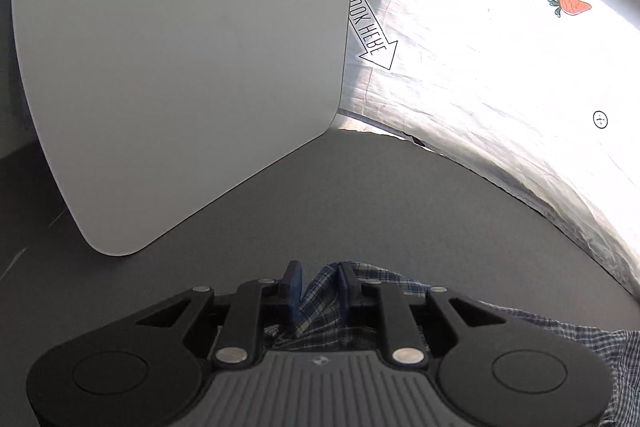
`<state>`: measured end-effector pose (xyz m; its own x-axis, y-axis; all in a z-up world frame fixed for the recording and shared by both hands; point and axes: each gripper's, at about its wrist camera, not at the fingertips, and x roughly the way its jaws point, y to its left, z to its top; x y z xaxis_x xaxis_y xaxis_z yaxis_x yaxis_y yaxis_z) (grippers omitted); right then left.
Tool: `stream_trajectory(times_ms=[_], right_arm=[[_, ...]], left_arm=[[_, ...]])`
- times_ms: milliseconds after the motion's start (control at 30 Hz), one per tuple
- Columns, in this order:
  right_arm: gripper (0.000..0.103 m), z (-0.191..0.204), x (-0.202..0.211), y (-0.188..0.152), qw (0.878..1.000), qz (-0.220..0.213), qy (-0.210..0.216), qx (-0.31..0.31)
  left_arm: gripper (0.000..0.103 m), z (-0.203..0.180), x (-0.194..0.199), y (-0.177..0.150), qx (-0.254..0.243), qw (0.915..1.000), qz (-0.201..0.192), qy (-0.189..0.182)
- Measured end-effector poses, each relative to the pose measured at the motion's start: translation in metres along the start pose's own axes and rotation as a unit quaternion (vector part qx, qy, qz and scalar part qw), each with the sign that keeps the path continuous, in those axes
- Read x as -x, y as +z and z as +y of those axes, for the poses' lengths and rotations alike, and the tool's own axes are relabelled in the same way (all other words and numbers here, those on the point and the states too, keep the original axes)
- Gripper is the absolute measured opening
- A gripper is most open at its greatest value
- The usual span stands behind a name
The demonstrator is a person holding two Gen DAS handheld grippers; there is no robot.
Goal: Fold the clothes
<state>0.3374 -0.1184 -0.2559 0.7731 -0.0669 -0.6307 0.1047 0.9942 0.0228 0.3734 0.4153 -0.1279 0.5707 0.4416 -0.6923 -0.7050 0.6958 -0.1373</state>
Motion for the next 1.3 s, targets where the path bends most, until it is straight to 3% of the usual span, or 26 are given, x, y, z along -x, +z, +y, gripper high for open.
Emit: stream_trajectory(times_ms=[167, 400, 567, 633, 733, 800, 867, 933, 1033, 1133, 1300], right_arm=[[0.103, 0.0, 0.0, 0.0, 1.0, 0.0, -0.001, 0.0], [0.103, 0.001, -0.001, 0.001, 1.0, -0.001, -0.003, 0.0], [0.103, 0.002, -0.002, 0.002, 1.0, -0.001, -0.005, 0.0], [0.103, 0.003, -0.003, 0.003, 1.0, -0.001, -0.005, 0.0], [0.103, 0.003, -0.004, 0.004, 1.0, -0.001, -0.006, 0.0], [0.103, 0.003, -0.003, 0.004, 1.0, -0.001, -0.006, -0.001], [0.103, 0.003, -0.003, 0.004, 1.0, -0.001, -0.006, -0.001], [0.103, 0.003, -0.004, 0.004, 1.0, -0.001, -0.006, -0.001], [0.103, 0.004, -0.003, 0.004, 1.0, -0.002, -0.006, -0.001], [0.103, 0.004, -0.004, 0.004, 1.0, -0.002, -0.006, -0.001], [0.103, 0.002, -0.003, 0.003, 1.0, -0.002, -0.004, 0.0]], left_arm=[[0.054, 0.006, 0.005, -0.023, -0.037, 0.9992, 0.005, 0.014], [0.055, 0.016, 0.021, -0.048, -0.077, 0.9967, 0.003, 0.026], [0.055, 0.009, 0.008, -0.034, -0.09, 0.9956, -0.007, 0.024], [0.055, -0.001, -0.002, -0.019, -0.103, 0.9933, -0.028, 0.045], [0.055, -0.022, -0.018, 0.003, -0.137, 0.9831, -0.061, 0.105], [0.057, -0.03, -0.022, 0.015, -0.14, 0.981, -0.066, 0.117], [0.071, -0.029, -0.017, 0.022, -0.118, 0.986, -0.069, 0.096], [0.079, -0.027, -0.012, 0.018, -0.1, 0.9903, -0.064, 0.073], [0.079, -0.023, -0.004, -0.002, -0.092, 0.9939, -0.044, 0.042], [0.087, -0.018, 0.002, -0.028, -0.109, 0.9932, -0.028, 0.03], [0.091, 0.001, -0.004, -0.059, -0.114, 0.9935, 0.005, -0.004]])
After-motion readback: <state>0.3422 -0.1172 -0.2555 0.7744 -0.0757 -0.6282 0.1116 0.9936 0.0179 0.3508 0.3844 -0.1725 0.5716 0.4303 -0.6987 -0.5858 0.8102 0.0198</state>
